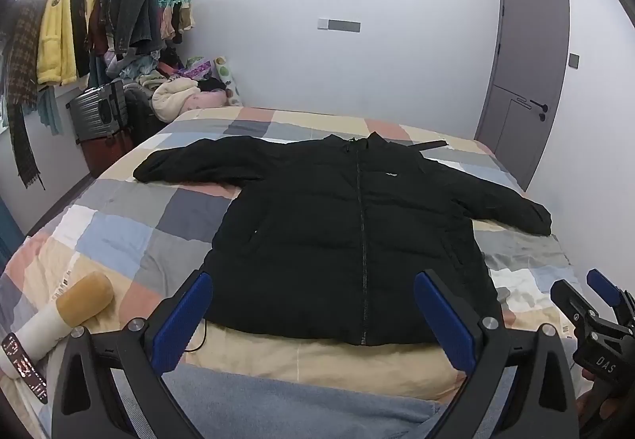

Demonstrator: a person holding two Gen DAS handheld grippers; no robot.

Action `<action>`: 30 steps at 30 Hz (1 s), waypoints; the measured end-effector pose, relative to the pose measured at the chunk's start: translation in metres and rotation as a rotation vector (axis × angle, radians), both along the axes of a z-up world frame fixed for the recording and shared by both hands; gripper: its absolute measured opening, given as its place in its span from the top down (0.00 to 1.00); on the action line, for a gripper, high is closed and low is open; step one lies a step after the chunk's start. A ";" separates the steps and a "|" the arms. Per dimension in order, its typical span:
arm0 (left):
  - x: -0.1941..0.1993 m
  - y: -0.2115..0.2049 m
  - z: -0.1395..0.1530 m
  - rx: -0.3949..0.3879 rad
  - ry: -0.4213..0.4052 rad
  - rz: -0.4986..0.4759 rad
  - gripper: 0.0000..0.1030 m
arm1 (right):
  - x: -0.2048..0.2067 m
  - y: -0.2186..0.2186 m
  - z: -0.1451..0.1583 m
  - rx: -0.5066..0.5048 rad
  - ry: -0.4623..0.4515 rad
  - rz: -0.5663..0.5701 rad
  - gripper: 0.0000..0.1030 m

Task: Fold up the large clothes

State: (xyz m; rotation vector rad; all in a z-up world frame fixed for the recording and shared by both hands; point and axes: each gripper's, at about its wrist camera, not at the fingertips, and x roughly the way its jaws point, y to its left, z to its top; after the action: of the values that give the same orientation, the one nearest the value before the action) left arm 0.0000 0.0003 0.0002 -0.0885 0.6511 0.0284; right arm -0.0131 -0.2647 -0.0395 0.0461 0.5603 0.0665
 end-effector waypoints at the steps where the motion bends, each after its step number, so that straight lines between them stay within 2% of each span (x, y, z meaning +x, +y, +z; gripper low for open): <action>1: 0.000 0.000 0.000 -0.001 0.001 -0.001 0.00 | 0.000 0.000 0.000 -0.001 0.001 0.000 0.00; 20: -0.002 -0.001 -0.002 0.029 -0.015 0.003 0.00 | -0.004 0.004 -0.002 0.003 -0.003 0.001 0.00; 30: 0.017 -0.009 -0.012 -0.003 0.012 -0.043 0.00 | 0.006 0.003 -0.002 0.006 0.021 -0.011 0.00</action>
State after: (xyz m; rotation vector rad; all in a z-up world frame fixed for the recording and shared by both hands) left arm 0.0167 -0.0091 -0.0118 -0.0773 0.6652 -0.0135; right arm -0.0069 -0.2619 -0.0415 0.0556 0.5811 0.0572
